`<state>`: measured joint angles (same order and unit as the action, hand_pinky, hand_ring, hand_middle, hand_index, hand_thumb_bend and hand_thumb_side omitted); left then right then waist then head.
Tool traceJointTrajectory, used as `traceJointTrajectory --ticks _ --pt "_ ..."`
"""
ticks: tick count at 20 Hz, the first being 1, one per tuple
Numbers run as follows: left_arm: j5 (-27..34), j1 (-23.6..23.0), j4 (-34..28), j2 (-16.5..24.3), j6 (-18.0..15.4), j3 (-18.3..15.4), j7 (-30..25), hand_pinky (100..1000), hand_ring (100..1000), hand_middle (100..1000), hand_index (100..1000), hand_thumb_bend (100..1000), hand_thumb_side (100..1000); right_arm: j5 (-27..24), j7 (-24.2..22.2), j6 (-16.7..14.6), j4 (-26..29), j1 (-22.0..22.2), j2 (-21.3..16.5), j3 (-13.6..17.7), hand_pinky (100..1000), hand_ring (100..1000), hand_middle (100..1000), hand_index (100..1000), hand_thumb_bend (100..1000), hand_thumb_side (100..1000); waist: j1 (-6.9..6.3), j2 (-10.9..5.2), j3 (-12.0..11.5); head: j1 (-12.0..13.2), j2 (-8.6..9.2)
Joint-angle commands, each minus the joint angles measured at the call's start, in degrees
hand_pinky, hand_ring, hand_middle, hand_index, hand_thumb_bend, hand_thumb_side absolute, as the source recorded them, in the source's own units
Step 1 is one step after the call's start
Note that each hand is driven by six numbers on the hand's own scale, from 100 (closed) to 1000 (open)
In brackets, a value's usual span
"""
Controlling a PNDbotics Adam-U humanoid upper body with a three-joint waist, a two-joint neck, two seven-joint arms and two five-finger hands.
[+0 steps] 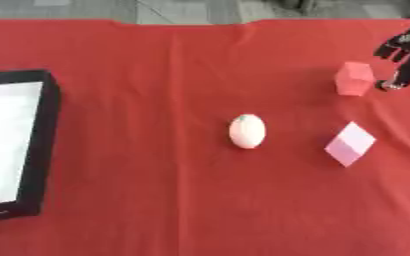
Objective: Pick up the objects with one hand, pass them to the other hand, and then place them into the box on the other side of the table.
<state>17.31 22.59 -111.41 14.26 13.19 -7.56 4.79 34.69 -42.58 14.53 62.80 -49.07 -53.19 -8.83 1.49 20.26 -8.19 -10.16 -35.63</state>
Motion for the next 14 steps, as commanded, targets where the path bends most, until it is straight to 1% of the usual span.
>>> traceJointTrajectory --ticks 1,4,12,14 --pt "-0.1 0.5 -0.5 1.4 0.0 0.2 -0.2 879 890 800 745 356 762 -0.5 0.9 -0.2 0.0 -1.4 -1.4 0.1 962 943 927 947 273 100 -0.08 -0.84 -0.1 0.0 0.72" --pt "0.0 0.6 -0.6 1.4 -0.1 0.2 -0.2 879 890 800 744 355 762 -0.5 0.9 -0.4 -0.4 -1.8 -1.0 -0.3 964 946 929 948 288 100 -0.15 -0.67 -0.2 0.0 0.9" --pt "0.1 0.9 -0.6 1.3 -0.1 0.3 -0.3 880 892 801 744 355 766 2.2 0.8 -0.9 -2.4 -3.0 0.5 -0.6 969 950 932 949 319 100 -0.24 -0.23 -0.6 -0.4 0.99" --pt "0.1 0.9 -0.7 1.2 -0.1 0.3 -0.4 880 892 801 744 352 765 2.8 0.9 -1.0 -3.0 -3.3 0.8 -0.6 969 950 933 950 315 100 -0.27 -0.14 -0.7 -0.5 1.05"
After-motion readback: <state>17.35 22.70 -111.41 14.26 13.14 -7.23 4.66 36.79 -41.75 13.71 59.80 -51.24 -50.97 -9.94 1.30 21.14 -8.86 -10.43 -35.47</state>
